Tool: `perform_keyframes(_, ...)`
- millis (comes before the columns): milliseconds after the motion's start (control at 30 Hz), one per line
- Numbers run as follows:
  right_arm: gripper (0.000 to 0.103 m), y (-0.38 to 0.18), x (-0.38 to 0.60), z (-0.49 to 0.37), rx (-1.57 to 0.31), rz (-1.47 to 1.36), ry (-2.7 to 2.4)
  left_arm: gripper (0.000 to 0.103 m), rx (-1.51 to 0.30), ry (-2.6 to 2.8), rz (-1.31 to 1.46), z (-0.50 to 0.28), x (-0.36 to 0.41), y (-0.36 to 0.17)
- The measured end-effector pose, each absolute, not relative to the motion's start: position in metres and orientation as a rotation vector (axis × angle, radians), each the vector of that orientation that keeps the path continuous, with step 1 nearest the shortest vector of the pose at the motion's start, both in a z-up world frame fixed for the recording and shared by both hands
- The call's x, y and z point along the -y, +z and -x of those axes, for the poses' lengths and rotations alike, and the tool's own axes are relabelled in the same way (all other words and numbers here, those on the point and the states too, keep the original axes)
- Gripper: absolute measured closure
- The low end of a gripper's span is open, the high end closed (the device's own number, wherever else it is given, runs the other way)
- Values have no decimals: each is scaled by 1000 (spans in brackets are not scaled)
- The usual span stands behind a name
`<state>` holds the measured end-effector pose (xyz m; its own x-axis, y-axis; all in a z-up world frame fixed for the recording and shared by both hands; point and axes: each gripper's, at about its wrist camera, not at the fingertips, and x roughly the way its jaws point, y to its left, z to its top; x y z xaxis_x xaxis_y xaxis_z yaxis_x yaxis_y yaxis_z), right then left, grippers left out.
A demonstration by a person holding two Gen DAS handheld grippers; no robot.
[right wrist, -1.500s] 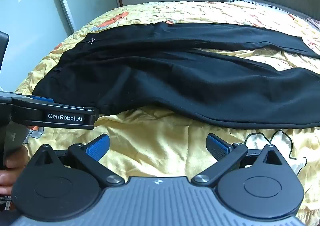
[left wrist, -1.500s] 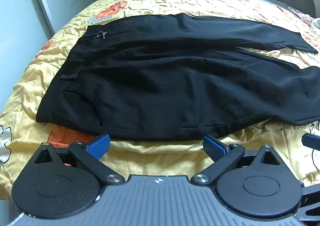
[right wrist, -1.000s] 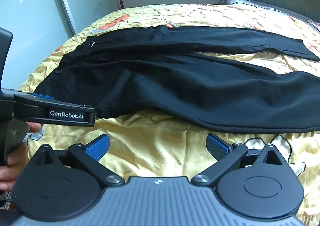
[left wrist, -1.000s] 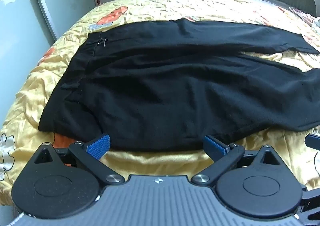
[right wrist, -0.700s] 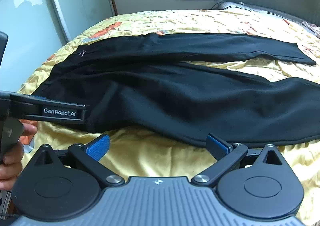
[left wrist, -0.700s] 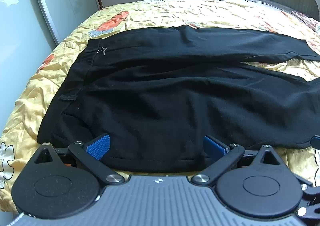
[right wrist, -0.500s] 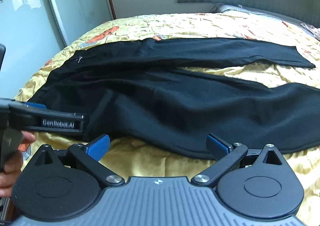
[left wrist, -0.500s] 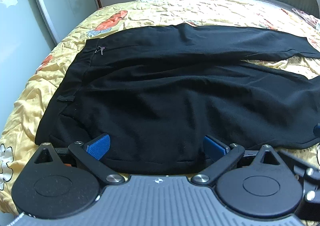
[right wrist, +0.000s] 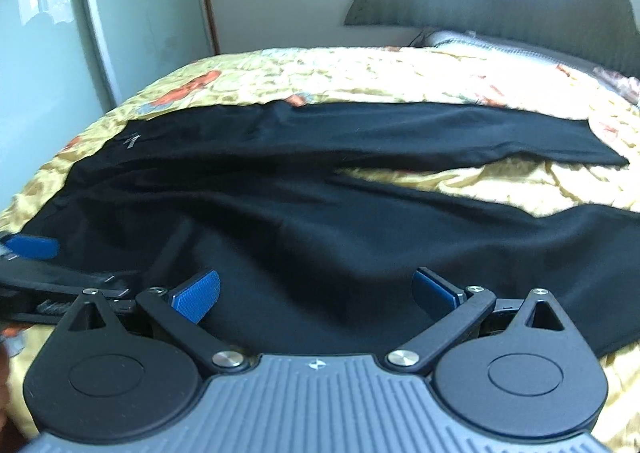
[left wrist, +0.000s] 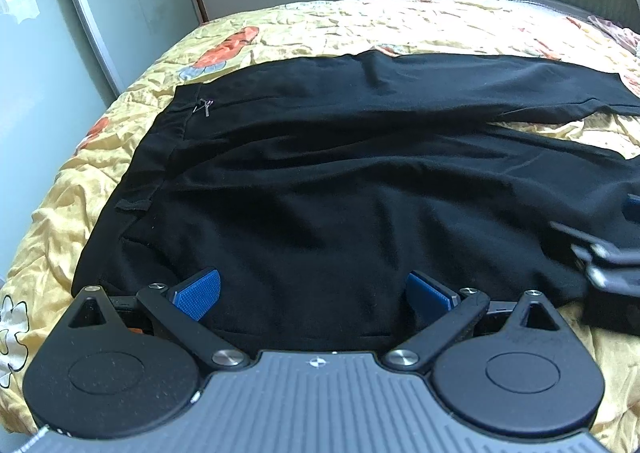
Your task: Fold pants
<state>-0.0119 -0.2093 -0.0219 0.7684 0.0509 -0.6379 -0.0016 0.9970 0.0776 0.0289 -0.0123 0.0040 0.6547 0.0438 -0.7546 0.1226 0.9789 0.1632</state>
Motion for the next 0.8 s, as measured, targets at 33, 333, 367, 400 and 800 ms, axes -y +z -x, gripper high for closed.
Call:
perform_keyframes(33, 0, -24, 211, 6, -685, -61, 12, 2, -848, -52, -205, -28, 13, 5)
perform_keyframes(333, 0, -61, 234, -39, -723, -38, -78, 2, -797, -102, -199, -26, 27, 11)
perform_keyframes(367, 0, -63, 237, -37, -712, -57, -75, 2, -793, -100, -200, -27, 30, 11)
perform_keyframes(400, 0, -65, 238, -36, -703, -58, -72, 2, -793, -98, -199, -28, 31, 11)
perform_keyframes(800, 0, -68, 235, -32, -669, -51, -65, 2, -800, -60, -218, -38, 28, 10)
